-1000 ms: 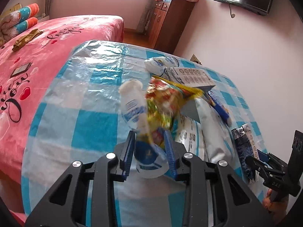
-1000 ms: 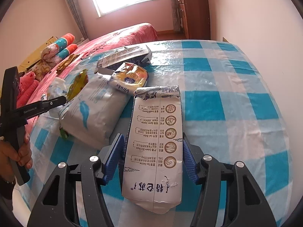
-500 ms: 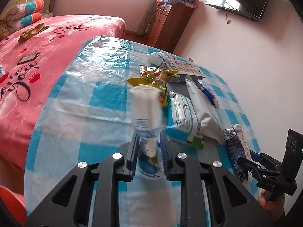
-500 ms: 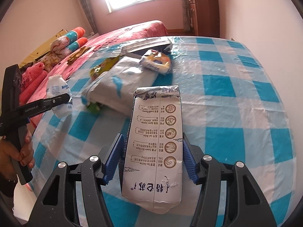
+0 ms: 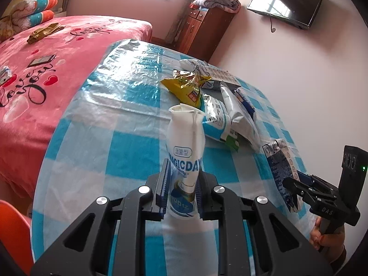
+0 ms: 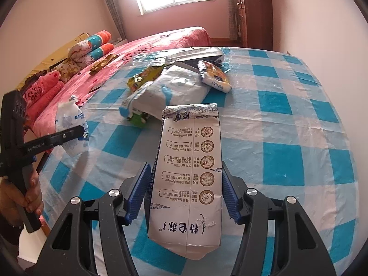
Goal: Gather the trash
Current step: 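Carry bottle and bag to the orange bucket and open both tools over it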
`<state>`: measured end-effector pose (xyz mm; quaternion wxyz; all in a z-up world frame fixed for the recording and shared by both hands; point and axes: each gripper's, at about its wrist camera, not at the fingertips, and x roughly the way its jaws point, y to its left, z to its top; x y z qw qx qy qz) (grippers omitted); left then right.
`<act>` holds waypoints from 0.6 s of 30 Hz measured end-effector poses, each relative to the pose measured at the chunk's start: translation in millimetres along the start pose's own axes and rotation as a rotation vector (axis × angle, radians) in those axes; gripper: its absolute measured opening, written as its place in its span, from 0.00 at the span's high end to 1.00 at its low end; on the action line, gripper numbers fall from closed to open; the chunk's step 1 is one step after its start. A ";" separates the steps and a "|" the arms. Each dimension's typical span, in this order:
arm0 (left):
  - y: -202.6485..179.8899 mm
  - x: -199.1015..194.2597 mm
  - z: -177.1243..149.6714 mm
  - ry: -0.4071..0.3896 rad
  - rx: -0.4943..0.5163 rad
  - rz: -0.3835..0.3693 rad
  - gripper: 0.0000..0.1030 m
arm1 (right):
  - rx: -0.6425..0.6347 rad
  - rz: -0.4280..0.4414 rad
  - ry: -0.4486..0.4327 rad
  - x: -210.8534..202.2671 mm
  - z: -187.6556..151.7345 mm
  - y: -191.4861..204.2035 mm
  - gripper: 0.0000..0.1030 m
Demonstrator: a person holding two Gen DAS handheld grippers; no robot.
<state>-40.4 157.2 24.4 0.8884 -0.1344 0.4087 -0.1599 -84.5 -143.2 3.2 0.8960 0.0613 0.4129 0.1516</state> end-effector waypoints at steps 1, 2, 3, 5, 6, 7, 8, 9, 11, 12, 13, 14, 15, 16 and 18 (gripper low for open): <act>0.4 -3.0 -2.7 -0.001 0.000 -0.003 0.80 | 0.003 0.009 0.001 -0.3 0.2 0.9 0.42; 0.4 -5.6 -4.8 -0.004 0.001 -0.004 0.80 | 0.005 0.019 0.003 -0.1 0.8 1.8 0.42; 0.9 -8.0 -6.5 -0.006 0.000 -0.006 0.80 | 0.007 0.029 0.006 -0.2 0.9 3.6 0.42; 3.8 -16.4 -12.3 -0.017 -0.006 -0.015 0.80 | 0.010 0.057 0.012 0.1 1.4 9.5 0.42; 5.6 -19.0 -13.9 -0.019 -0.010 -0.019 0.80 | 0.007 0.064 0.014 0.1 1.2 13.3 0.42; 8.1 -22.9 -16.1 -0.025 -0.016 -0.023 0.80 | 0.001 0.073 0.018 0.7 1.2 18.3 0.42; 10.5 -26.7 -18.3 -0.028 -0.022 -0.026 0.80 | -0.005 0.082 0.021 1.4 1.1 23.4 0.42; 12.0 -29.5 -20.1 -0.030 -0.026 -0.028 0.80 | -0.013 0.091 0.025 2.2 0.9 29.1 0.42; 16.3 -36.6 -25.0 -0.038 -0.033 -0.025 0.80 | -0.028 0.111 0.035 4.4 0.8 39.4 0.42; 18.8 -39.9 -26.9 -0.043 -0.037 -0.022 0.80 | -0.034 0.119 0.039 5.0 0.6 44.3 0.42; 22.8 -44.8 -29.6 -0.050 -0.045 -0.019 0.80 | -0.042 0.132 0.045 6.4 0.9 51.6 0.42; 26.1 -48.9 -31.7 -0.055 -0.053 -0.016 0.80 | -0.050 0.146 0.051 8.0 1.3 58.5 0.42; 30.4 -53.3 -34.1 -0.061 -0.062 -0.011 0.80 | -0.063 0.166 0.061 10.2 2.0 67.7 0.42; 36.5 -59.1 -37.4 -0.068 -0.072 -0.002 0.80 | -0.071 0.178 0.066 11.4 2.1 73.9 0.42; 46.2 -69.0 -42.7 -0.078 -0.084 0.020 0.80 | -0.091 0.212 0.078 14.2 3.7 89.7 0.42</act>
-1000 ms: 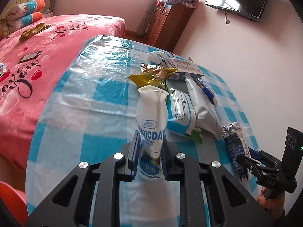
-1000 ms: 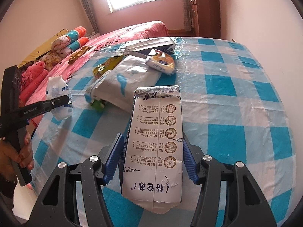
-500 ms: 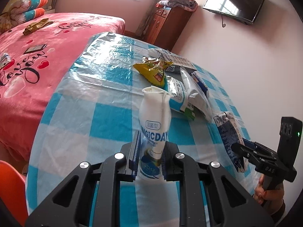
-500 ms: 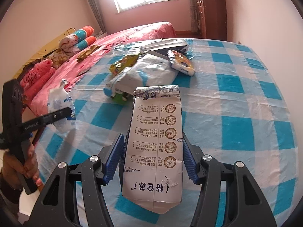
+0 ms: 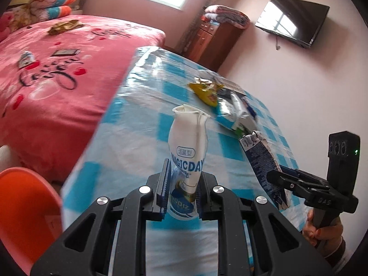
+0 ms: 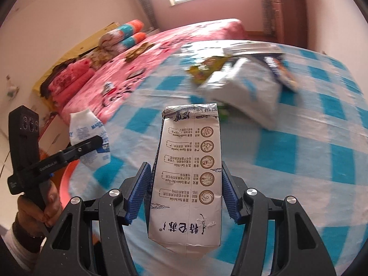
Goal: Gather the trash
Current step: 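Carry bottle and bag to the orange bucket and open both tools over it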
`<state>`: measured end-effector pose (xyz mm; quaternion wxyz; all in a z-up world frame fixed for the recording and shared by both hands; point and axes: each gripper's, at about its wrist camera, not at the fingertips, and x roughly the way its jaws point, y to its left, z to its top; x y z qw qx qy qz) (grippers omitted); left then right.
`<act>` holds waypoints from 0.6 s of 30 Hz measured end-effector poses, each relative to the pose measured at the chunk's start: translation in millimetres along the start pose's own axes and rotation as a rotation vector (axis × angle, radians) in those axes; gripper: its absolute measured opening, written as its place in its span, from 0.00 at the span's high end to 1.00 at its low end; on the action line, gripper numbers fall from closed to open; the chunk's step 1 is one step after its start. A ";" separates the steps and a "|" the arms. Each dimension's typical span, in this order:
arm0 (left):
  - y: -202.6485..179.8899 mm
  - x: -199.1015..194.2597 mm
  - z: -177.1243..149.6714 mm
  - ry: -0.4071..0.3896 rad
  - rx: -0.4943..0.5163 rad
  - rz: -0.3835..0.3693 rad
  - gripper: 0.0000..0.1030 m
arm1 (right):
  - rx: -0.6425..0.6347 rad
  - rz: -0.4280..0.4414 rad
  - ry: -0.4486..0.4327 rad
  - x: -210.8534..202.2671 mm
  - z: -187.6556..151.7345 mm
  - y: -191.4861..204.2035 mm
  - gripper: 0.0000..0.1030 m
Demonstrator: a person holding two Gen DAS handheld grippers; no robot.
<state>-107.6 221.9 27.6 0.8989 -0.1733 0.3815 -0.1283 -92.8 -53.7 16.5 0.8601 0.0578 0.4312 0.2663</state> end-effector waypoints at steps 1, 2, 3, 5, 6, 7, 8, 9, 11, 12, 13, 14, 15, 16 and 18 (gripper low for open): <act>5.9 -6.1 -1.9 -0.007 -0.005 0.015 0.80 | -0.014 0.023 0.009 4.1 2.3 10.0 0.42; 11.1 -12.0 -3.6 -0.013 -0.009 0.029 0.80 | -0.028 0.043 0.018 8.2 4.5 19.0 0.42; 16.8 -18.1 -5.2 -0.019 -0.014 0.042 0.80 | -0.037 0.058 0.025 11.2 6.0 25.4 0.42; 30.7 -33.2 -8.9 -0.034 -0.034 0.069 0.80 | -0.065 0.098 0.044 20.4 9.2 45.8 0.42; 36.6 -39.7 -10.1 -0.042 -0.043 0.082 0.80 | -0.082 0.118 0.054 24.8 10.7 56.5 0.42; 45.0 -48.6 -12.6 -0.051 -0.057 0.100 0.80 | -0.103 0.143 0.066 30.2 12.3 69.9 0.42; 52.6 -56.2 -15.2 -0.058 -0.068 0.116 0.80 | -0.119 0.161 0.076 34.4 13.6 79.6 0.42; 58.0 -61.7 -16.9 -0.063 -0.078 0.128 0.80 | -0.137 0.179 0.087 38.7 14.2 90.5 0.42; 74.0 -76.1 -23.4 -0.074 -0.107 0.160 0.80 | -0.188 0.218 0.116 49.7 14.3 118.0 0.42; 84.1 -83.6 -27.9 -0.079 -0.126 0.179 0.80 | -0.207 0.229 0.126 53.6 14.0 127.5 0.42; 92.6 -89.3 -31.7 -0.081 -0.140 0.191 0.80 | -0.236 0.244 0.139 58.8 13.1 141.3 0.42; 100.8 -94.0 -35.6 -0.084 -0.156 0.206 0.80 | -0.267 0.257 0.150 63.8 11.8 155.4 0.42; 110.8 -98.9 -40.6 -0.086 -0.179 0.222 0.80 | -0.292 0.267 0.159 67.9 10.1 167.6 0.42; 120.1 -102.6 -45.4 -0.086 -0.202 0.234 0.80 | -0.320 0.280 0.170 73.1 8.2 182.1 0.42; 134.6 -108.2 -53.6 -0.087 -0.235 0.256 0.80 | -0.356 0.298 0.186 81.7 6.5 199.0 0.42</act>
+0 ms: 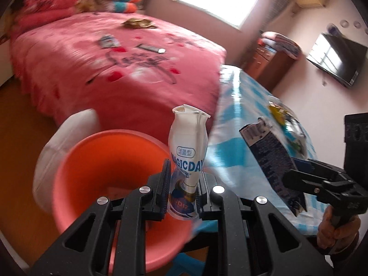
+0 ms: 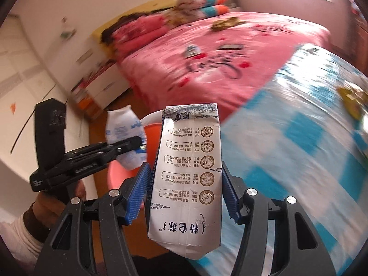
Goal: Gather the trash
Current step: 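Carry bottle and bag to the orange bucket and open both tools over it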
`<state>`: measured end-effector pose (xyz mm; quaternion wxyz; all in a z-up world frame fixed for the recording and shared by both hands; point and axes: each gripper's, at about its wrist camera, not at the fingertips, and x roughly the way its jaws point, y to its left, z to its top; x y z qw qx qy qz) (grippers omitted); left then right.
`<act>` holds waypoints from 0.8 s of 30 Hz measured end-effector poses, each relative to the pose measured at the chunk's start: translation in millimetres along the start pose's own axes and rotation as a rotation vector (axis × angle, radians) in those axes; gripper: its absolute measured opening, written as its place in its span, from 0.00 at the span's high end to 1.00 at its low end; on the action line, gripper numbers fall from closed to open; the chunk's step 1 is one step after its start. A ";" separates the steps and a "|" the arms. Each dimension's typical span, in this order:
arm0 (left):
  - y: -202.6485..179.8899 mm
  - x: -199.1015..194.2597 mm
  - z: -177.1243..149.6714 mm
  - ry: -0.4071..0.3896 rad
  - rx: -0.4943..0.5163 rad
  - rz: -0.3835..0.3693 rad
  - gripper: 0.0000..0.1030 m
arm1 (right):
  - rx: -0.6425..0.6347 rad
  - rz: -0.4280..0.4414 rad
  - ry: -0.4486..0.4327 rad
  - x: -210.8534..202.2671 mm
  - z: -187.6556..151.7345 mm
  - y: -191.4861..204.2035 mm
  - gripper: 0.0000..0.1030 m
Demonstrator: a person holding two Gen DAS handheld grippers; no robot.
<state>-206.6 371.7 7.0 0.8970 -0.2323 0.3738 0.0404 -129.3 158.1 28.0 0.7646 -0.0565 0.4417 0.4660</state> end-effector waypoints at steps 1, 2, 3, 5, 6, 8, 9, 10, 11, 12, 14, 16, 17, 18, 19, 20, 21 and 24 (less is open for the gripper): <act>9.7 -0.3 -2.3 0.002 -0.016 0.013 0.80 | -0.025 0.015 0.013 9.5 3.9 11.1 0.42; 17.2 0.1 -4.4 0.004 -0.029 0.021 0.80 | -0.040 0.025 0.020 15.8 6.8 17.9 0.42; 23.9 0.6 -6.8 0.008 -0.042 0.029 0.80 | -0.053 0.035 0.025 22.1 9.9 24.0 0.42; 38.3 2.6 -12.5 0.015 -0.065 0.049 0.80 | -0.075 0.065 0.036 37.5 14.7 36.6 0.41; 46.6 4.9 -15.2 0.021 -0.078 0.065 0.80 | -0.086 0.081 0.043 46.0 16.5 42.8 0.40; 57.3 9.9 -19.0 0.037 -0.103 0.093 0.80 | -0.091 0.084 0.060 60.0 18.3 49.7 0.28; 62.7 12.4 -20.4 0.047 -0.114 0.121 0.73 | -0.078 0.081 0.068 66.0 18.4 49.6 0.24; 68.9 14.2 -22.6 0.053 -0.125 0.156 0.60 | -0.065 0.083 0.069 68.4 18.5 48.0 0.23; 73.5 13.8 -24.5 0.050 -0.133 0.178 0.54 | -0.048 0.088 0.067 68.5 18.1 44.9 0.21; 77.3 12.8 -25.6 0.043 -0.142 0.199 0.42 | -0.033 0.088 0.058 65.2 17.1 40.7 0.18; 84.3 8.1 -26.7 0.016 -0.154 0.237 0.30 | -0.011 0.070 0.028 56.8 15.7 31.9 0.14; 87.2 5.2 -25.9 0.000 -0.160 0.244 0.25 | 0.010 0.059 0.002 47.0 14.4 22.1 0.14; 87.7 4.6 -25.1 -0.002 -0.162 0.251 0.23 | 0.025 0.053 -0.011 42.1 13.6 16.7 0.14; 87.1 3.9 -24.4 -0.006 -0.163 0.257 0.22 | 0.036 0.048 -0.018 38.6 12.3 12.3 0.14; 85.2 2.5 -23.9 -0.011 -0.159 0.258 0.21 | 0.053 0.042 -0.029 34.5 11.1 6.7 0.14; 83.1 2.2 -22.8 -0.012 -0.154 0.257 0.21 | 0.065 0.039 -0.037 31.1 9.6 2.0 0.13; 80.1 1.9 -21.8 -0.012 -0.147 0.257 0.20 | 0.074 0.035 -0.043 27.4 7.7 -2.3 0.11; 68.0 2.2 -18.1 -0.020 -0.128 0.247 0.18 | 0.101 0.033 -0.063 16.6 -1.7 -14.7 0.11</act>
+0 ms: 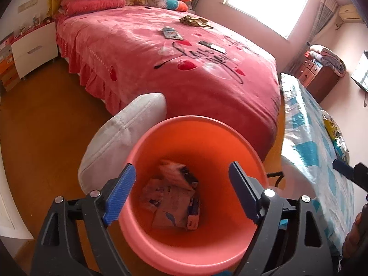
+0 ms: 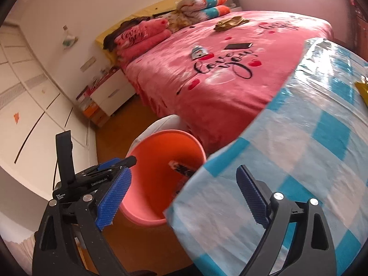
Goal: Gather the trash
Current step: 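Carry bottle and bag to the orange bucket and open both tools over it, then move both open tools back toward the remaining trash on the table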
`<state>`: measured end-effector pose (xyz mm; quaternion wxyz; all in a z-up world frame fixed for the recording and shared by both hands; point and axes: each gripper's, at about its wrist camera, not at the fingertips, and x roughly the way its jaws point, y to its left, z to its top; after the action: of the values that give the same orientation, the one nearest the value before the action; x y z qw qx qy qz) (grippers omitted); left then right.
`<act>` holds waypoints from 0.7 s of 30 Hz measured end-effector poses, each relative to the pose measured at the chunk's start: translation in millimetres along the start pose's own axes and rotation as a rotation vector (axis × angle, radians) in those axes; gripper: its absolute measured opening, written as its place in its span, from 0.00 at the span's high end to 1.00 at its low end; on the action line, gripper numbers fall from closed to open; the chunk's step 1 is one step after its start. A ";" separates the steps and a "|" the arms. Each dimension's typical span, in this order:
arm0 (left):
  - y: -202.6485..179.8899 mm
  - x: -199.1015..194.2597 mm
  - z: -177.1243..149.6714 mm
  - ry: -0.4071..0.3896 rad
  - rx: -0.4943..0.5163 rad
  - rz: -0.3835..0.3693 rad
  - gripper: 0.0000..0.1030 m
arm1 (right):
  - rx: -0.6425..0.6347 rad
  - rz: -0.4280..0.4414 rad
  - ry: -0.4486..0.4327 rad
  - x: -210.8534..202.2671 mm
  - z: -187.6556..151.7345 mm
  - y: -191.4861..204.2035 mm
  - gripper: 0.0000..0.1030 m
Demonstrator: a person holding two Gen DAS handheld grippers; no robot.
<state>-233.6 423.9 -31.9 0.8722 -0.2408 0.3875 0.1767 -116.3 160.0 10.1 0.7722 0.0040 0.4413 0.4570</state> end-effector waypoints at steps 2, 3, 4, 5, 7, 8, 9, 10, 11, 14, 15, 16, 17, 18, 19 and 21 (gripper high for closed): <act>-9.2 -2.9 0.1 -0.006 0.005 -0.019 0.17 | 0.019 0.000 -0.003 -6.0 -4.4 -4.5 0.11; -13.1 -4.3 0.8 -0.010 0.007 -0.031 0.16 | 0.029 0.003 -0.006 -8.6 -7.1 -8.0 0.11; -17.2 -5.2 1.7 -0.013 0.011 -0.042 0.16 | 0.032 0.003 -0.008 -10.6 -8.6 -9.9 0.11; -21.5 -5.9 2.7 -0.015 0.016 -0.052 0.16 | 0.035 0.003 -0.011 -13.0 -10.6 -11.5 0.11; -31.3 -8.0 4.7 -0.022 0.028 -0.073 0.16 | 0.037 0.005 -0.020 -17.4 -14.0 -15.2 0.11; -36.4 -9.2 5.5 -0.026 0.032 -0.084 0.16 | 0.037 0.003 -0.026 -19.1 -14.8 -16.9 0.11; -40.0 -9.8 5.9 -0.027 0.034 -0.092 0.16 | 0.036 -0.003 -0.033 -22.0 -16.4 -19.0 0.11; -45.3 -10.8 6.2 -0.027 0.036 -0.106 0.16 | 0.036 -0.005 -0.039 -23.6 -17.3 -20.2 0.11; -49.6 -11.2 6.5 -0.028 0.039 -0.114 0.16 | 0.036 -0.006 -0.045 -25.8 -19.1 -21.7 0.11; -65.1 -15.4 7.3 -0.042 0.063 -0.133 0.16 | 0.046 -0.004 -0.070 -35.6 -24.3 -30.1 0.11; -68.6 -16.5 7.3 -0.047 0.069 -0.137 0.16 | 0.052 -0.004 -0.083 -39.6 -25.8 -33.9 0.11; -74.3 -18.1 7.2 -0.054 0.078 -0.146 0.16 | 0.055 -0.005 -0.092 -42.0 -26.9 -35.8 0.11; -79.0 -19.2 7.2 -0.056 0.083 -0.155 0.16 | 0.059 -0.008 -0.104 -45.8 -28.8 -39.6 0.11; -83.4 -19.8 7.3 -0.059 0.088 -0.164 0.16 | 0.065 -0.014 -0.116 -49.3 -30.4 -43.1 0.11; -88.6 -21.1 6.6 -0.066 0.093 -0.177 0.16 | 0.069 -0.018 -0.125 -52.0 -31.1 -46.0 0.11; -96.4 -25.0 5.3 -0.092 0.096 -0.196 0.16 | 0.083 -0.026 -0.153 -59.4 -33.8 -54.2 0.07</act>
<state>-198.7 344.6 17.5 0.9127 -0.2270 0.3296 0.0828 -112.8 72.9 7.5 0.8087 0.0653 0.3998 0.4264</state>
